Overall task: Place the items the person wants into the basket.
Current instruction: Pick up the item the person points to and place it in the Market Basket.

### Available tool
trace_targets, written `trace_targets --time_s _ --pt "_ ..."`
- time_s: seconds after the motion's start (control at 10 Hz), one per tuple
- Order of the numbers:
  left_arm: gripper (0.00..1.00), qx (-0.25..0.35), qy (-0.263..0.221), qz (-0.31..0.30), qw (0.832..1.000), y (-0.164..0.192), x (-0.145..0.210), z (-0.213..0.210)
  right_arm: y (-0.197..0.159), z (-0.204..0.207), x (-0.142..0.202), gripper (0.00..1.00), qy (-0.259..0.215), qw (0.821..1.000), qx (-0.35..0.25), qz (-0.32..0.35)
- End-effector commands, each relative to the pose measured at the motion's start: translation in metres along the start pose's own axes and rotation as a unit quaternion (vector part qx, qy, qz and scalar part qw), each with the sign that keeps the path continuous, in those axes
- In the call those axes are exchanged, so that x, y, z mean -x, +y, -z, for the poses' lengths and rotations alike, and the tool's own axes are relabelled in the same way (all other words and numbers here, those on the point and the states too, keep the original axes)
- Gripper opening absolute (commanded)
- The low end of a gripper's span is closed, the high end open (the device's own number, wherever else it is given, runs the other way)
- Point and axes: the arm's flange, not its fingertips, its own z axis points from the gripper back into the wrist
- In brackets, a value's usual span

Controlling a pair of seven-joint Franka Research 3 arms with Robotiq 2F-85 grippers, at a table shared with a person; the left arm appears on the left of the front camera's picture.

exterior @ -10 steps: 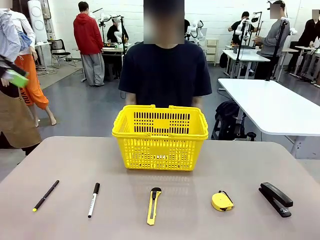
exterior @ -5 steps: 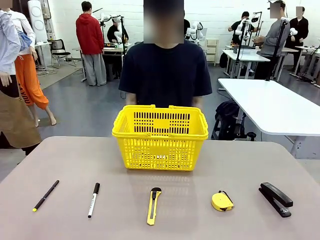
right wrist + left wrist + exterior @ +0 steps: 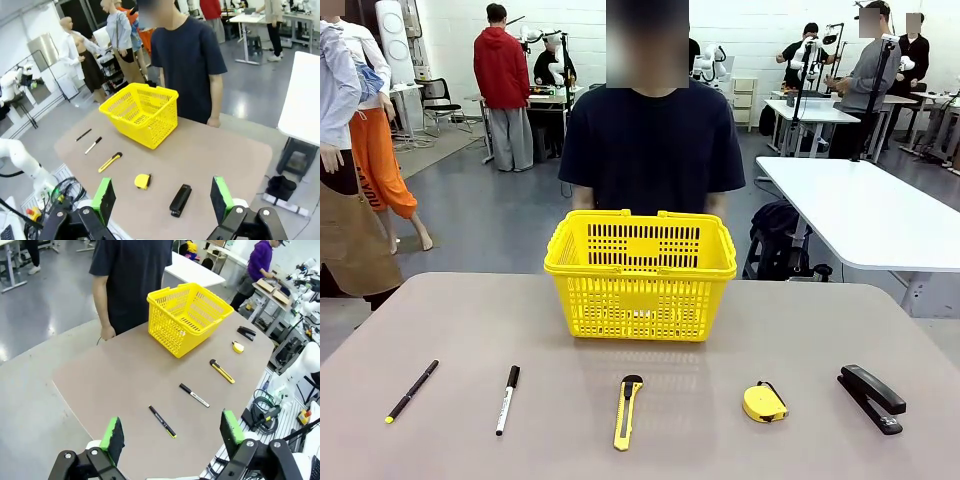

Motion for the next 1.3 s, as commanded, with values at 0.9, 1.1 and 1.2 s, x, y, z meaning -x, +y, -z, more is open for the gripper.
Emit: trace_targets --time_s 0.9,1.1,1.2 --pt "1.0 0.006 -0.005 0.002 1.0 0.0065 0.0027 0.0011 -0.0138 0.009 -0.0034 1.0 -0.011 1.0 0.003 0.008" --pt "1.0 0.006 -0.005 0.002 1.0 0.0065 0.0027 0.0011 -0.0138 0.009 -0.0034 1.0 -0.011 1.0 0.003 0.008" --pt "1.0 0.006 -0.005 0.002 1.0 0.0065 0.0027 0.0011 -0.0138 0.009 -0.0034 1.0 -0.011 1.0 0.003 0.008"
